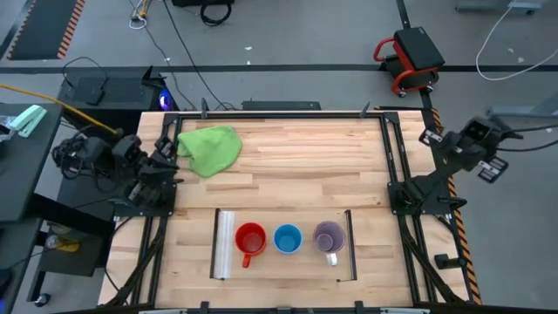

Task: Stack small to large cups/mugs on shelf
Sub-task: Return to Home Position

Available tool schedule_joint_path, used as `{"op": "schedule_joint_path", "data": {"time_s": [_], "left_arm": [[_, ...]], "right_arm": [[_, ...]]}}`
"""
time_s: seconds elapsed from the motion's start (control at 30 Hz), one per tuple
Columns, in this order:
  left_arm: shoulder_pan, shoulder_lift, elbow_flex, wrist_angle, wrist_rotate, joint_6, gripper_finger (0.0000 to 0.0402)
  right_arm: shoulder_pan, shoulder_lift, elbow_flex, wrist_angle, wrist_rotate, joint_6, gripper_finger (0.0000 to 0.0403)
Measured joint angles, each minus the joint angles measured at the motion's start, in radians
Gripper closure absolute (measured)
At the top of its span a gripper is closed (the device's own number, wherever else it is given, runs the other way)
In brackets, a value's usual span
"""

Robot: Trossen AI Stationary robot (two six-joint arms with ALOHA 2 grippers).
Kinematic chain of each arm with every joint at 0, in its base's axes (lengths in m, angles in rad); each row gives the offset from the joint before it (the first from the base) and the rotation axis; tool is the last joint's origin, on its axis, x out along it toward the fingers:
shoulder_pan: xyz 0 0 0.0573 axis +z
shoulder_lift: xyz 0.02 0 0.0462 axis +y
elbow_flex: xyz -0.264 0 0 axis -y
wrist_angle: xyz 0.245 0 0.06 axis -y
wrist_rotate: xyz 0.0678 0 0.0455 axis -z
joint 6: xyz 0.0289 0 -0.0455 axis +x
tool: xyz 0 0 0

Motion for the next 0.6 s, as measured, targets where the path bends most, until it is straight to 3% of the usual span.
{"op": "schedule_joint_path", "data": {"time_s": [0.27, 0.6], "left_arm": [[0.0, -0.126, -0.092, -0.012, 0.0, 0.019, 0.034], [0.0, -0.325, -0.223, 0.002, -0.001, 0.022, 0.0348]], "right_arm": [[0.0, -0.124, 0.0, -0.128, 0.077, -0.052, 0.0312], [0.0, -0.126, -0.003, -0.125, 0.108, -0.085, 0.0312]]}}
